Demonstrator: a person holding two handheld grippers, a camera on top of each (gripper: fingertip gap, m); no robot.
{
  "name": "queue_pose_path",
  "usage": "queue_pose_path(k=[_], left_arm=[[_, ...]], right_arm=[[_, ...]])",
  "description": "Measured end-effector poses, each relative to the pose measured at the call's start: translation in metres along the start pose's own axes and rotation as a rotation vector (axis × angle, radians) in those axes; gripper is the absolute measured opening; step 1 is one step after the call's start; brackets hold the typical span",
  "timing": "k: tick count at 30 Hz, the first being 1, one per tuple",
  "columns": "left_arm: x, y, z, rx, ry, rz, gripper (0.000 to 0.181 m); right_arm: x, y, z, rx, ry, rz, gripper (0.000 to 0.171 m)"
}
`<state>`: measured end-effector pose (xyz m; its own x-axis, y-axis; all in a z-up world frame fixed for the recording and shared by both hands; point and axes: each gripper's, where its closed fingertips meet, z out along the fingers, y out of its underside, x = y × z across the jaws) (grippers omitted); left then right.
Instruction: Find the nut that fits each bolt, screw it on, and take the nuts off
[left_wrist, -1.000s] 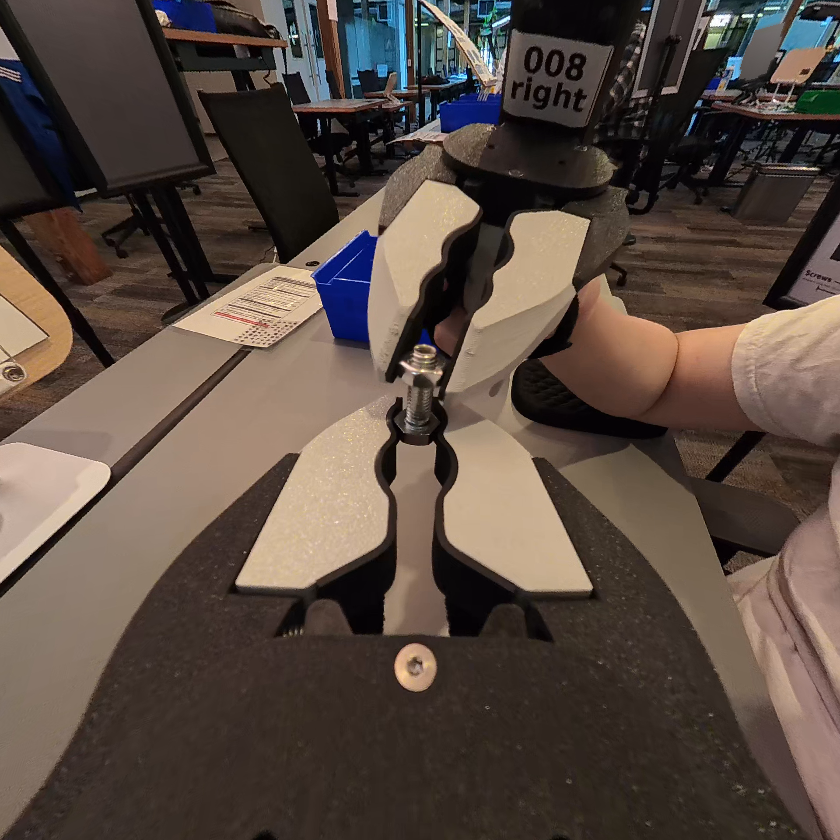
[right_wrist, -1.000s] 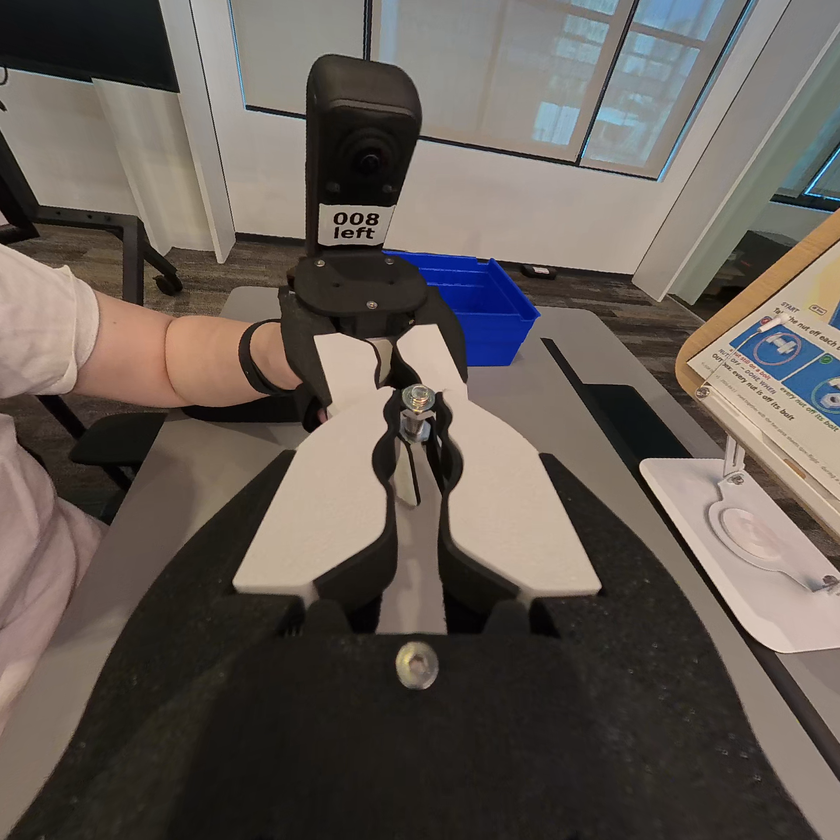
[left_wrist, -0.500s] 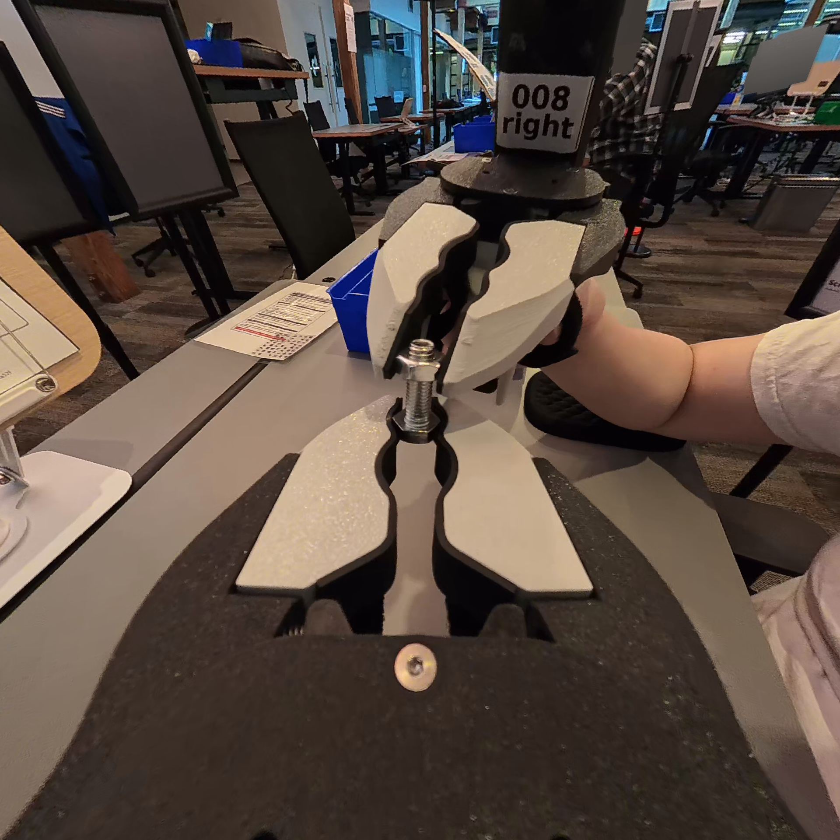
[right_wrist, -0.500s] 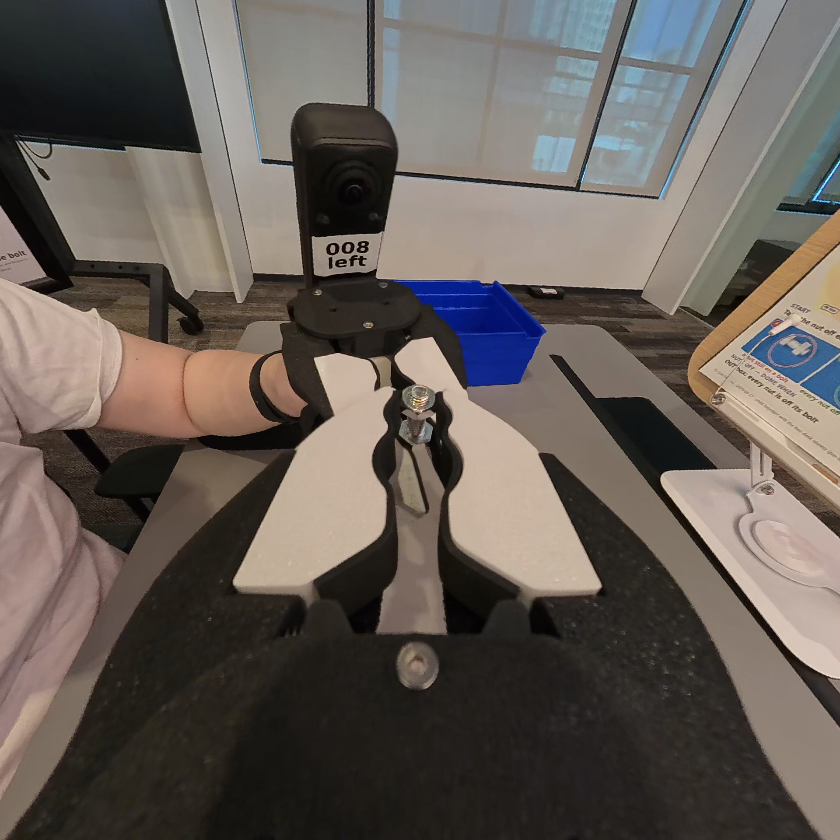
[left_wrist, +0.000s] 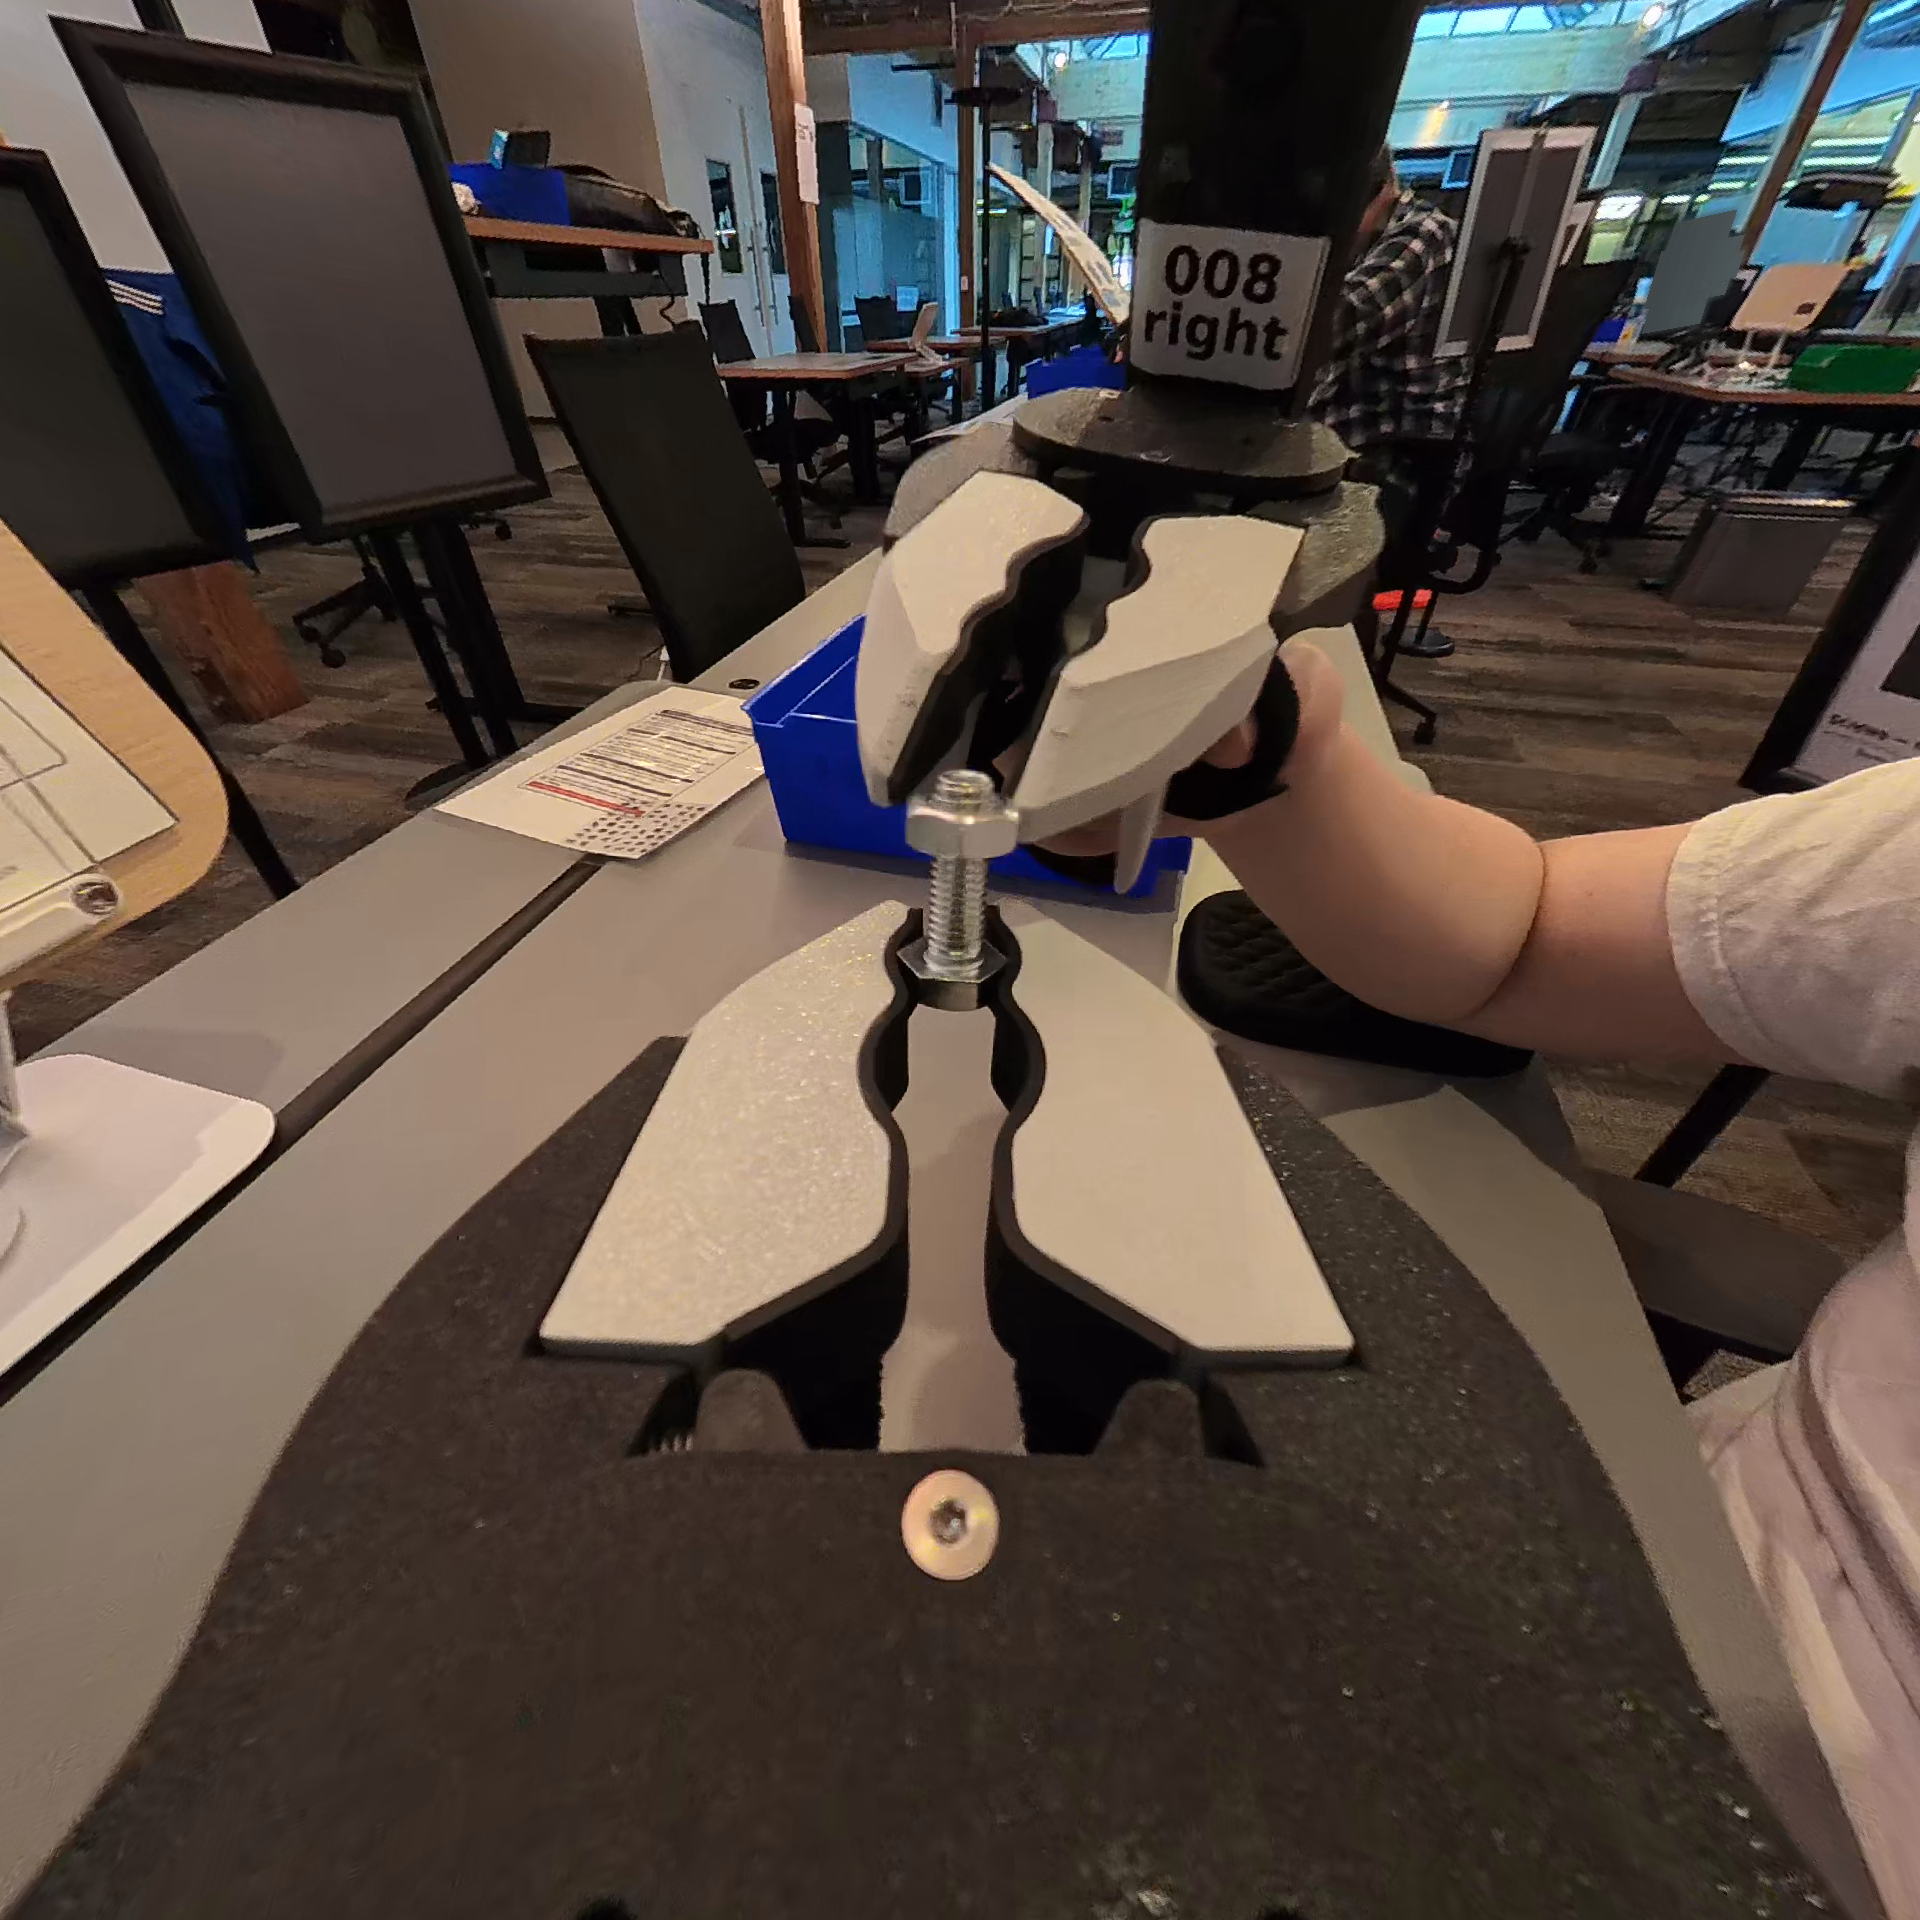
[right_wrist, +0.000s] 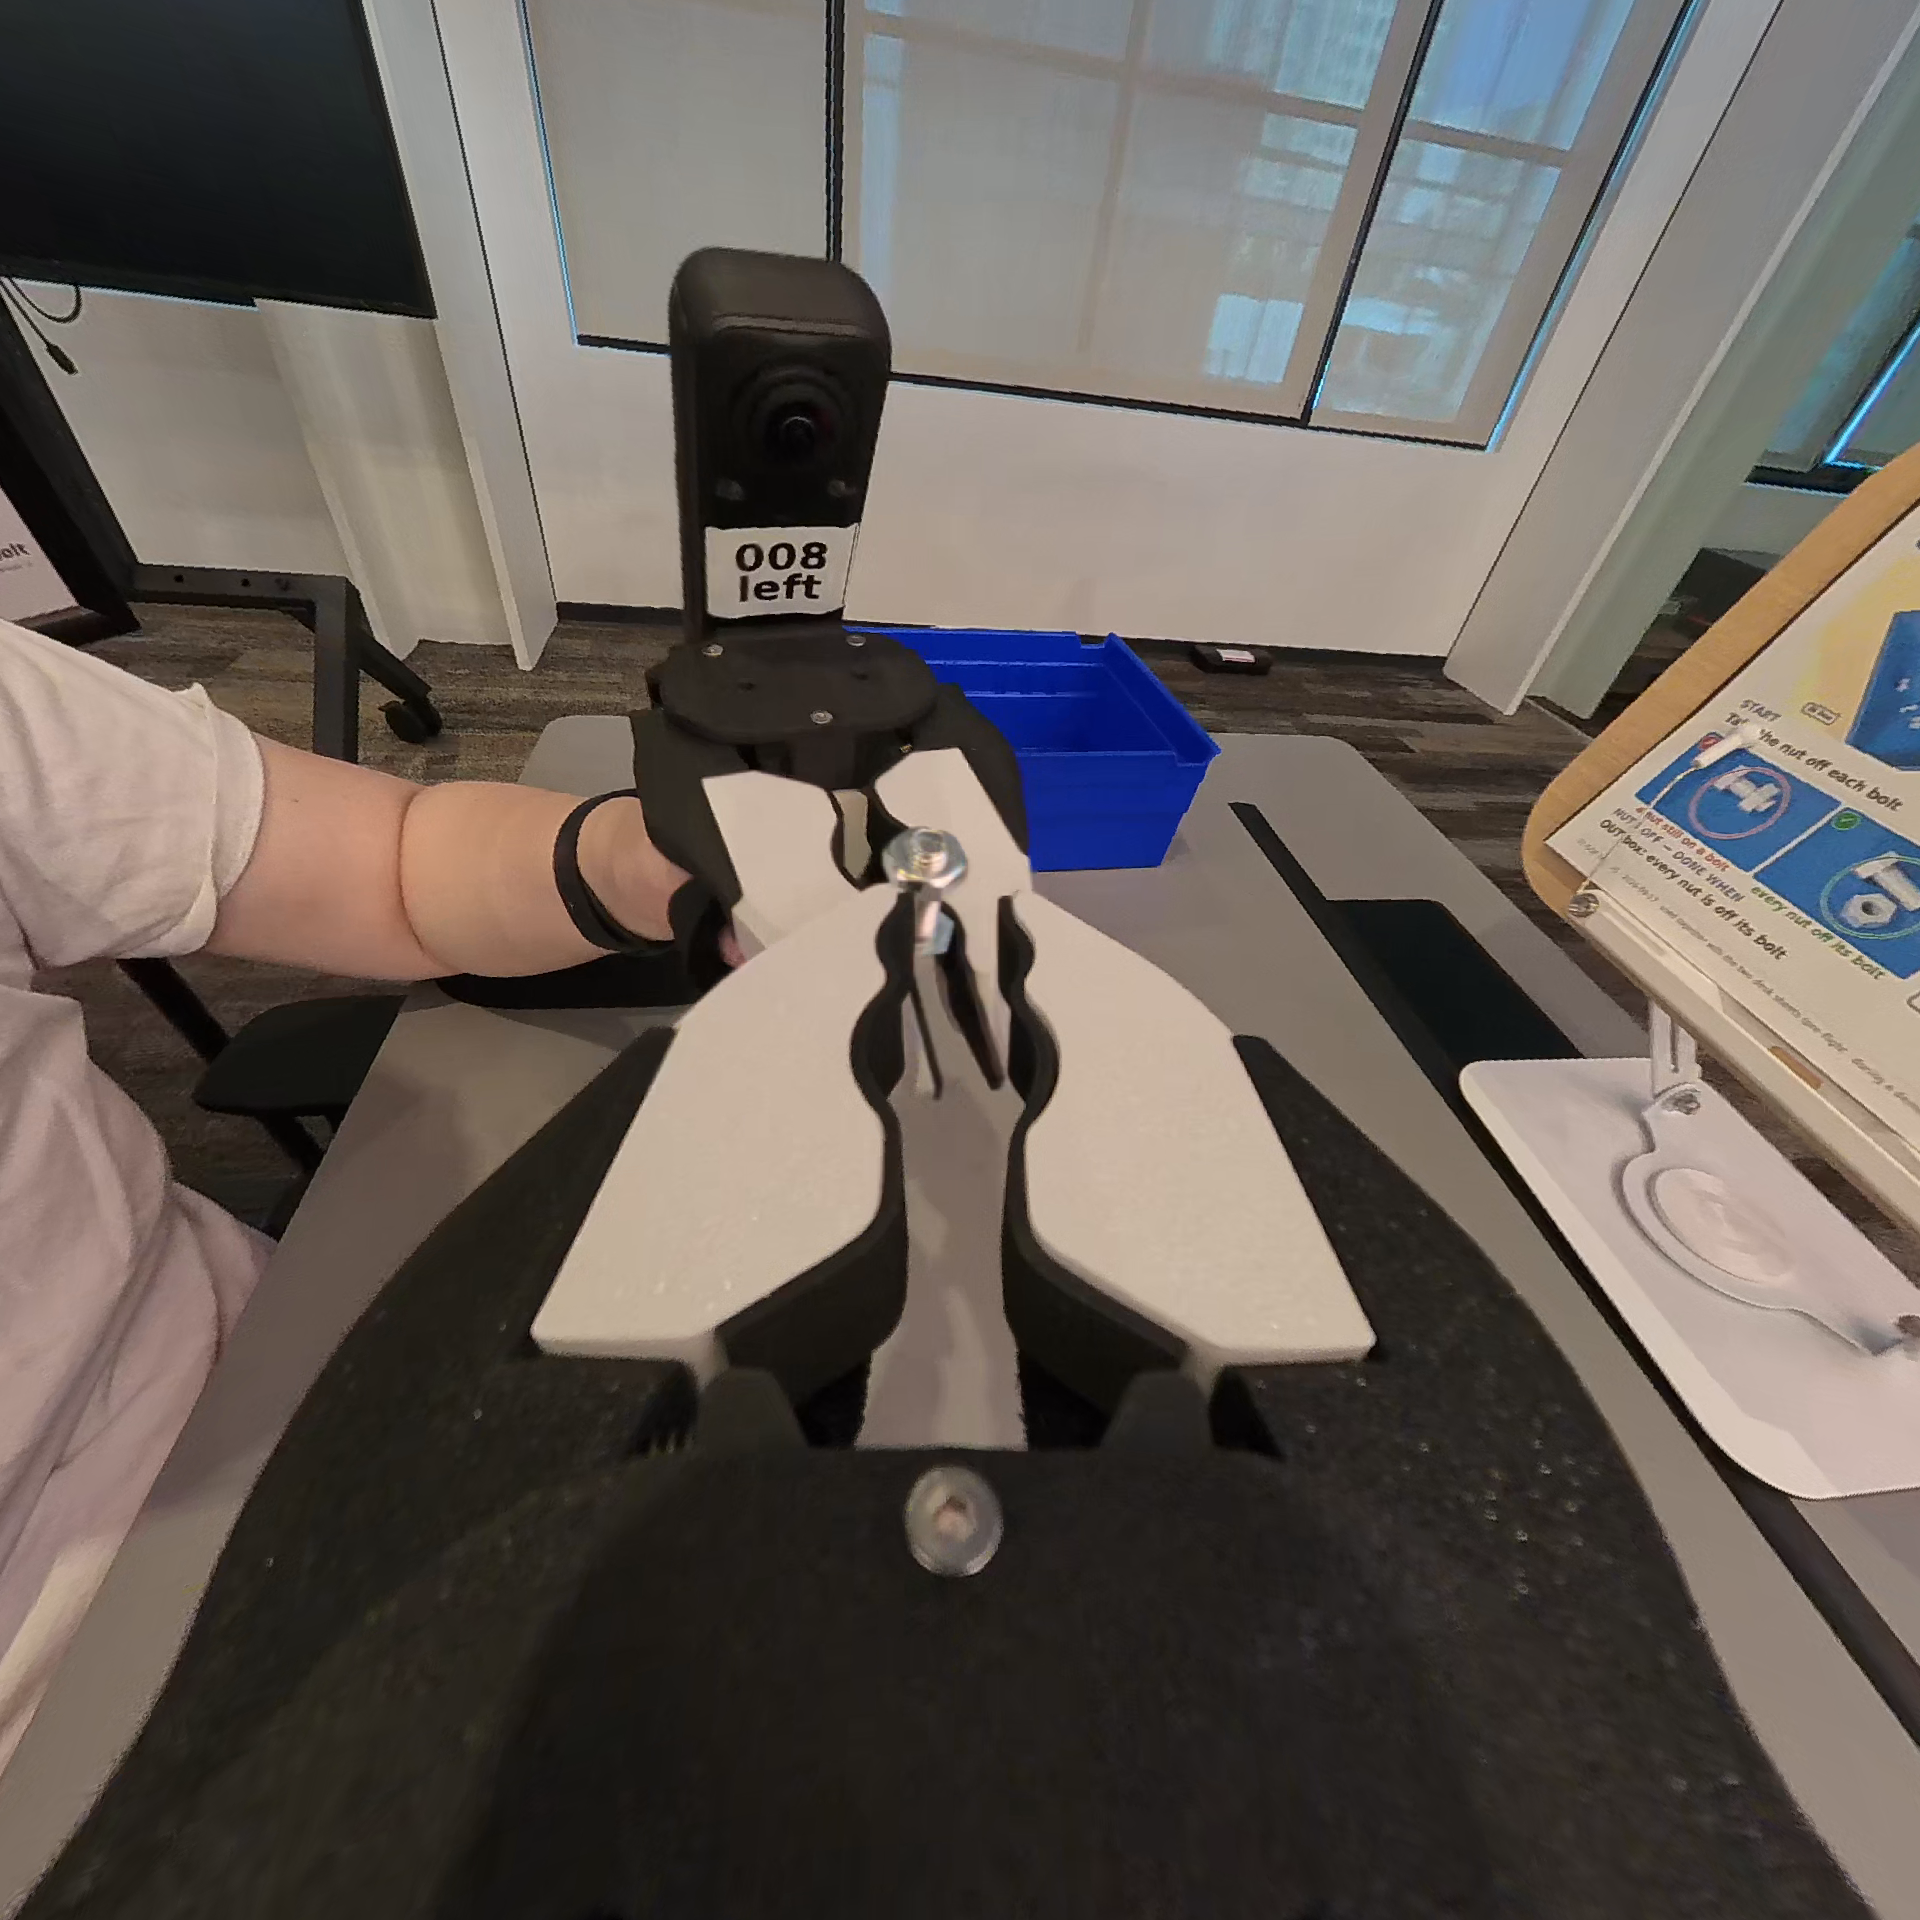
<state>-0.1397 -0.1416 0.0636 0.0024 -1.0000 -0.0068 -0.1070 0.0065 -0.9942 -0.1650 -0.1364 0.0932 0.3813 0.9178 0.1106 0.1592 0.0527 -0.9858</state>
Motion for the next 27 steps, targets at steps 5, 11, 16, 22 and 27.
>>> queue_pose_path(k=[5,11,16,22,27], left_arm=[[0.001,0.002,0.002,-0.007,0.000,-0.002,0.010],[0.002,0.001,0.002,0.006,0.005,-0.020,0.010],[0.004,-0.005,-0.001,0.032,0.028,-0.051,0.010],[0.008,-0.004,0.002,0.028,0.032,-0.044,0.010],[0.006,-0.006,-0.001,0.035,0.034,-0.053,0.010]], right_arm=[[-0.010,-0.007,0.000,0.038,-0.045,0.010,0.015],[-0.003,-0.005,0.001,0.014,0.028,-0.035,0.018],[-0.001,-0.006,-0.003,0.016,0.022,-0.023,0.016],[-0.005,-0.005,0.004,0.014,0.035,-0.055,0.021],[0.000,-0.006,-0.003,0.032,0.012,-0.004,0.017]])
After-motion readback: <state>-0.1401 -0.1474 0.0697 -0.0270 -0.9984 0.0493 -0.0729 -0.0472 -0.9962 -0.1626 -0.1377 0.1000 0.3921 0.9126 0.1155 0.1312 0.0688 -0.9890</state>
